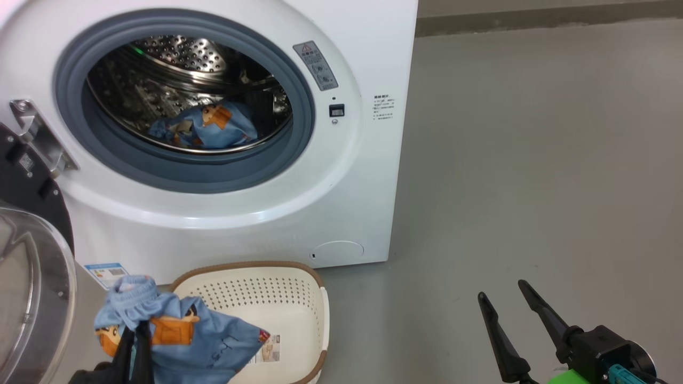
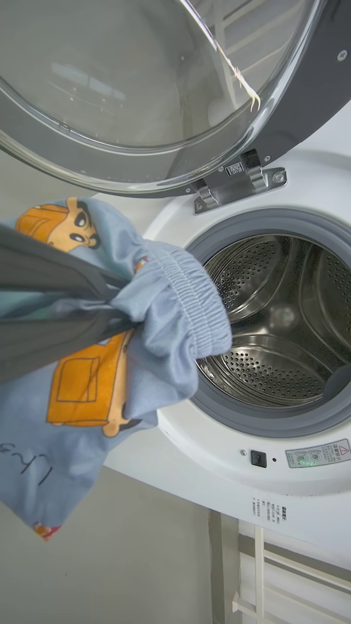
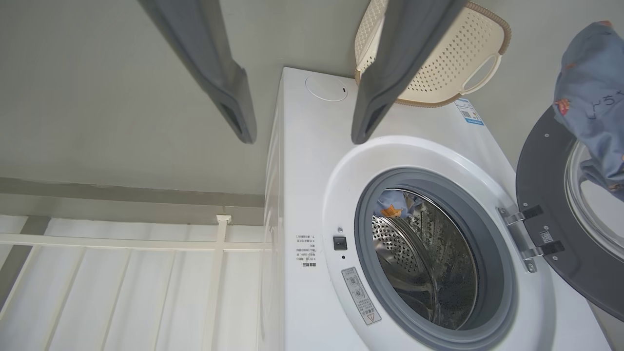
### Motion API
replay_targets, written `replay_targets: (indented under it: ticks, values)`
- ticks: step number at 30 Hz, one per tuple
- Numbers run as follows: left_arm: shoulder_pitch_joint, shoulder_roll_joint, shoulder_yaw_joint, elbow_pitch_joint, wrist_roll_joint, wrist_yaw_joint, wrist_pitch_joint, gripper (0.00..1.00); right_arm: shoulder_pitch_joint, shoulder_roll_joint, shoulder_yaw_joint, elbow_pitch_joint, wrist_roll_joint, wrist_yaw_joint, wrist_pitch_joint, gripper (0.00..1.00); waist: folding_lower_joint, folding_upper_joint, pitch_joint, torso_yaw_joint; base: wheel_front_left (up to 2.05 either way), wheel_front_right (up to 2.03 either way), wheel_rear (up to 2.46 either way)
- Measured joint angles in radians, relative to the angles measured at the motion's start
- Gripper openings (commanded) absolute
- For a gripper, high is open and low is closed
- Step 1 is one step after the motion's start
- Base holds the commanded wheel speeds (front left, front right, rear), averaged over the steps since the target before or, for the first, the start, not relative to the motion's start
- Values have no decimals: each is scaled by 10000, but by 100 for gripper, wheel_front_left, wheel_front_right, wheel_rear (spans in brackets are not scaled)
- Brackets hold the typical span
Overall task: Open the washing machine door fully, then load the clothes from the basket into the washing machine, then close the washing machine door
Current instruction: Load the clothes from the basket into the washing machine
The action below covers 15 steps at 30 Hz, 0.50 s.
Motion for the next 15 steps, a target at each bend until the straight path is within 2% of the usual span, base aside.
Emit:
replay_targets:
  ticks: [7, 15]
  values:
    - [-696, -155, -96, 495, -105, -31, -144, 0, -24, 13, 128, -69, 0, 0, -13, 100, 0, 0, 378, -73, 0, 0, 0]
    - [-2320, -316, -203, 1705, -207, -426, -293, 0, -605, -19, 372, -240, 2, 0, -111, 100, 0, 0, 1137, -215, 0, 0, 0]
